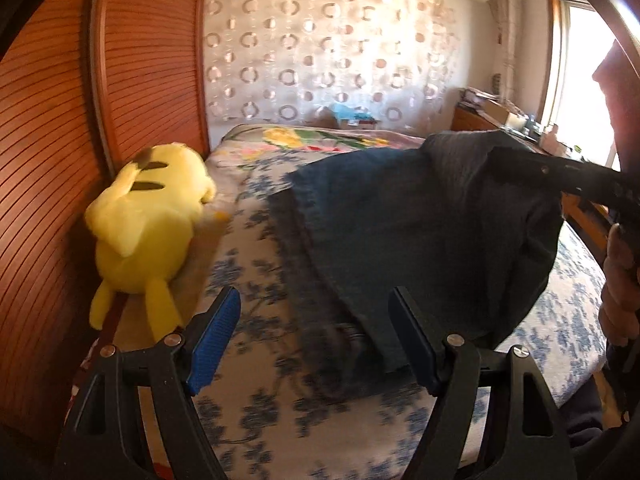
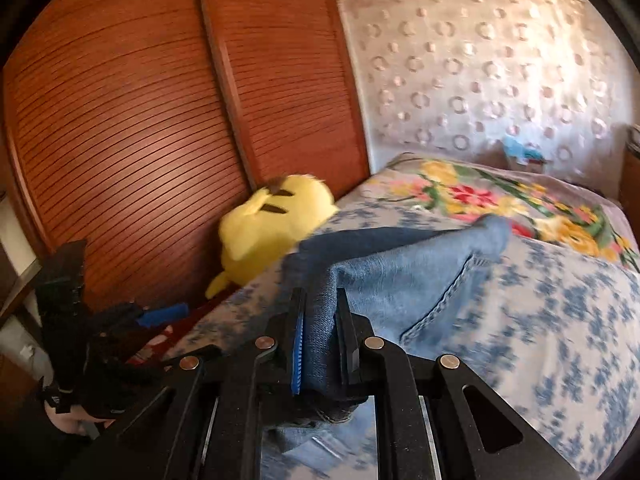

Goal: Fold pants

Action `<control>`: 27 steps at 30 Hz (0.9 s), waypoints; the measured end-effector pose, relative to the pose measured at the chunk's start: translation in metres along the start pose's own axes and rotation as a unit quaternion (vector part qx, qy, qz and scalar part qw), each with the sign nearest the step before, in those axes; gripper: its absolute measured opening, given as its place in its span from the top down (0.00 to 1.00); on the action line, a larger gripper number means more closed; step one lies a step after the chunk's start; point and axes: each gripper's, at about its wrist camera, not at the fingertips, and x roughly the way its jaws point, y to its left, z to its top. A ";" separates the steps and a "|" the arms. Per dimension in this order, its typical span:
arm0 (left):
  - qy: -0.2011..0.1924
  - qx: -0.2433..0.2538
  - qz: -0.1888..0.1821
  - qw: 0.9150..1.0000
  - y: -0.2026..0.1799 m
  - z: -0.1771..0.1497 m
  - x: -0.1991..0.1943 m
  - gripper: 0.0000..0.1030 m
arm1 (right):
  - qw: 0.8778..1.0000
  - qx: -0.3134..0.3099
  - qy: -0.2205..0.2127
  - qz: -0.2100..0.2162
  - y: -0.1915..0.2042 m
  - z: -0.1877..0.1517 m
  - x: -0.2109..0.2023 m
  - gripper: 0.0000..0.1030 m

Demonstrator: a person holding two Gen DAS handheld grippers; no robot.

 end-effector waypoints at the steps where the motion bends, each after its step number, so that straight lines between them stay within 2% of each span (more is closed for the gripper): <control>1: 0.001 -0.005 0.005 1.000 0.006 -0.001 0.000 0.25 | 1.000 -0.004 0.004 0.009 0.004 0.000 0.007 0.88; 9: 0.002 -0.028 0.024 0.999 0.032 -0.005 -0.001 0.25 | 0.996 -0.016 0.053 0.070 0.014 -0.015 0.051 0.89; 17: -0.002 -0.029 0.026 0.999 0.030 -0.005 -0.003 0.25 | 0.989 -0.011 0.122 0.085 0.005 -0.043 0.082 0.90; 22: -0.007 -0.028 0.023 0.999 0.030 -0.002 -0.004 0.25 | 0.990 -0.027 0.120 0.073 0.009 -0.033 0.075 0.89; 24: -0.009 -0.027 0.020 0.999 0.029 -0.001 -0.004 0.25 | 0.990 -0.022 0.115 0.073 0.007 -0.030 0.068 0.83; 27: -0.010 -0.022 0.017 1.000 0.025 0.000 -0.004 0.25 | 0.993 -0.020 0.103 0.061 0.004 -0.032 0.049 0.66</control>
